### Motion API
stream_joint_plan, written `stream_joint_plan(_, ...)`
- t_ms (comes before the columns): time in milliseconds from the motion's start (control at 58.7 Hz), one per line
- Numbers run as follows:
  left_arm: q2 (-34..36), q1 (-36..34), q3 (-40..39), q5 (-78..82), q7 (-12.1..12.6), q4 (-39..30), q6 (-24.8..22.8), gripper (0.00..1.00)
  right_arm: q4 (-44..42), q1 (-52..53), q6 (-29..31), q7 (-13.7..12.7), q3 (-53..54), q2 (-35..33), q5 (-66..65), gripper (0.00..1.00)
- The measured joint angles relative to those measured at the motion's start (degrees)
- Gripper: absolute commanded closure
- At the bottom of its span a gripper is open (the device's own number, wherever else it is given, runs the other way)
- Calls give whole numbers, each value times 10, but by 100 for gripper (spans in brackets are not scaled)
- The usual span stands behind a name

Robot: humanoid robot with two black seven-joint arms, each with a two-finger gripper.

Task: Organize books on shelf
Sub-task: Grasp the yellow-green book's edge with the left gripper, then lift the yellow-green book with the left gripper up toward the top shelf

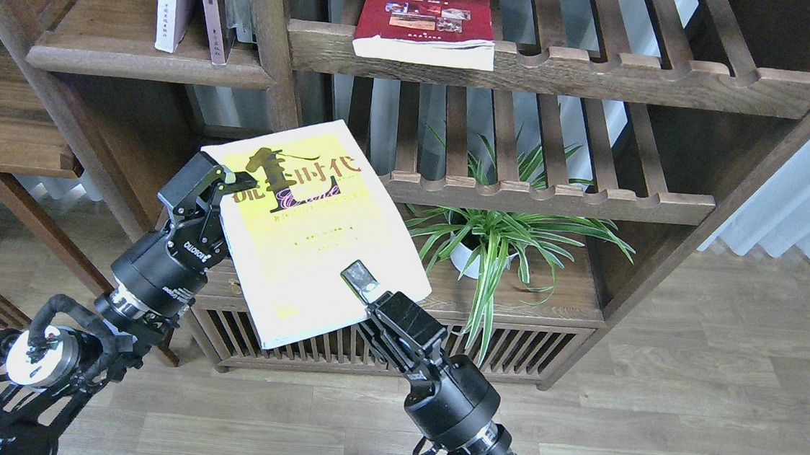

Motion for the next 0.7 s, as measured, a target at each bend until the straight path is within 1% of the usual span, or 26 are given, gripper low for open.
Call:
stream_joint_plan(136, 18, 0, 0, 0, 0, -5, 0, 94, -10, 5, 0, 0, 12, -1, 0, 72)
stream_joint_plan(153, 21, 0, 0, 0, 0, -6, 0, 94, -12, 6, 0, 0, 15, -1, 0, 68)
stream_joint_plan(187, 29, 0, -1, -1, -1, -6, 0, 94, -15, 6, 0, 2, 21, -2, 1, 63)
stream_joint_plan(204, 33, 0, -2, -1, -1, -5, 0, 94, -16, 7, 0, 2, 24, -2, 1, 58)
stream_joint_plan(221, 37, 1, -3, -1, -1, -5, 0, 94, -18, 7, 0, 3, 26, -2, 1, 56)
stream_joint_plan(238, 41, 1, -3, -1, -1, -5, 0, 94, -19, 7, 0, 3, 29, -2, 1, 47)
stream_joint_plan(272, 49, 2, -3, -1, -1, -5, 0, 94, -20, 9, 0, 3, 32, -2, 1, 41)
stream_joint_plan(289, 53, 2, -3, -1, -1, -5, 0, 94, -22, 10, 0, 3, 34, -3, 1, 19)
stream_joint_plan(306, 71, 4, -4, -1, -1, -6, 0, 94, -27, 14, 0, 5, 40, -4, 1, 13)
stream_joint_plan(340, 80, 4, -6, -1, -1, -6, 0, 94, -30, 17, 0, 6, 43, -5, 1, 9)
stream_joint_plan(357, 85, 5, -7, -1, -1, -7, 0, 94, -33, 20, 0, 6, 45, -6, 0, 5)
stream_joint_plan(409, 105, 6, -9, -1, 0, -8, 0, 94, -44, 29, -8, 7, 56, -10, 0, 2)
stream_joint_plan(545, 144, 8, -14, 4, 0, -9, 0, 94, -61, 41, -37, 8, 83, -19, 0, 2)
stream_joint_plan(698, 191, 8, -20, 52, 0, -10, 0, 94, -76, 45, -43, 9, 107, -20, 1, 2)
